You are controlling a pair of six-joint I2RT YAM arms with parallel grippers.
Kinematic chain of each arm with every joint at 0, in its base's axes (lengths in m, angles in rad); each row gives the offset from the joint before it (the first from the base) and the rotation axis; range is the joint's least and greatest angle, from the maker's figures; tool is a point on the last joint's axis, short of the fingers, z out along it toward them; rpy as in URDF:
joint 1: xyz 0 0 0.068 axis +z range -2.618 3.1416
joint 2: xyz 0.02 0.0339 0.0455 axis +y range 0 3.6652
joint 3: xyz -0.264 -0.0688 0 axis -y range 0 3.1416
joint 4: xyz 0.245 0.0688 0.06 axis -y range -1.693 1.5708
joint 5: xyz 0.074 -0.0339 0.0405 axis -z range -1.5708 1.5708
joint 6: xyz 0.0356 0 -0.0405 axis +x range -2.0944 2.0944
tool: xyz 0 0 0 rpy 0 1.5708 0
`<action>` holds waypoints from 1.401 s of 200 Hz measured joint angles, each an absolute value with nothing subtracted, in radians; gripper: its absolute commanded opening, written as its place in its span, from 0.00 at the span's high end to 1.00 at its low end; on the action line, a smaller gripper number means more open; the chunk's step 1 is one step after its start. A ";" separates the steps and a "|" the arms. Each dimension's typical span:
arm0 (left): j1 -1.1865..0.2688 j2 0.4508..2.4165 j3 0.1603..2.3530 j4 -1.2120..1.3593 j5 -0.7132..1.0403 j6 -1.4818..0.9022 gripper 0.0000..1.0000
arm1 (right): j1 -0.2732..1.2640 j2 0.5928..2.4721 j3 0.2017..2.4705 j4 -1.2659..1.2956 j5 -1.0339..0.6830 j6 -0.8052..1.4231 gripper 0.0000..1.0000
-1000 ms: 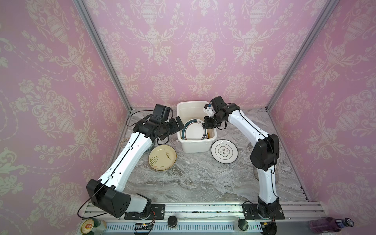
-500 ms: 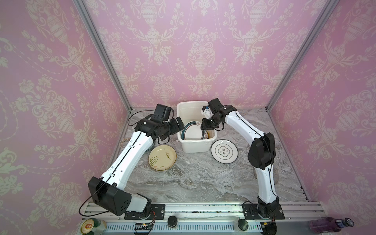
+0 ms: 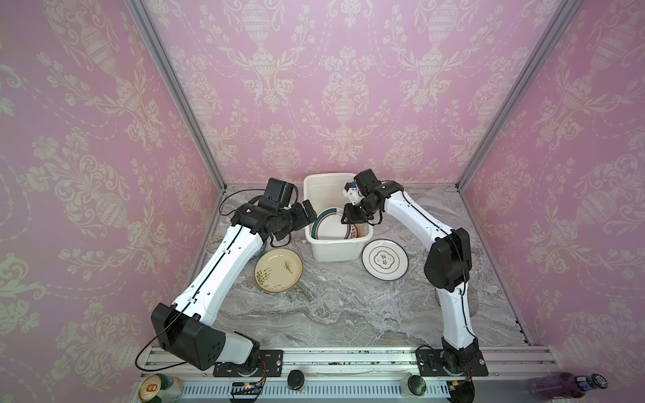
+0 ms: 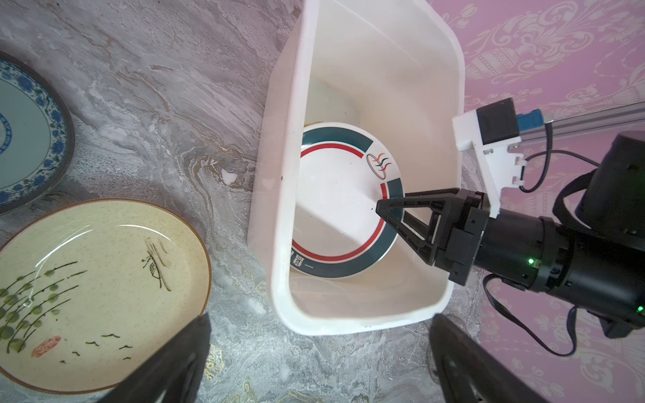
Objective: Place the plates into the plastic bin on the countertop
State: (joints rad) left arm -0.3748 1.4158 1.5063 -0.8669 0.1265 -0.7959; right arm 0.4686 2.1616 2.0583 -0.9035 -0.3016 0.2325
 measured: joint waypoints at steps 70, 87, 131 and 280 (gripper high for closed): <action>-0.374 1.415 1.503 -0.848 0.126 -0.799 0.01 | 0.479 2.158 2.058 -0.915 -0.208 0.231 0.62; -0.373 1.413 1.492 -0.839 0.126 -0.803 0.01 | 0.487 2.157 2.062 -0.928 -0.182 0.227 0.62; -0.369 1.408 1.476 -0.827 0.127 -0.806 0.01 | 0.508 2.157 2.114 -0.993 -0.091 0.195 0.60; -0.355 1.369 1.463 -0.786 0.158 -0.794 0.01 | 0.542 2.151 2.286 -1.069 0.058 0.153 0.55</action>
State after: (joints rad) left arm -0.3550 1.3685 1.4628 -0.7860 0.1577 -0.7940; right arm 0.5419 2.1513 2.2860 -1.0695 0.0578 0.1532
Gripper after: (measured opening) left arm 0.994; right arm 0.438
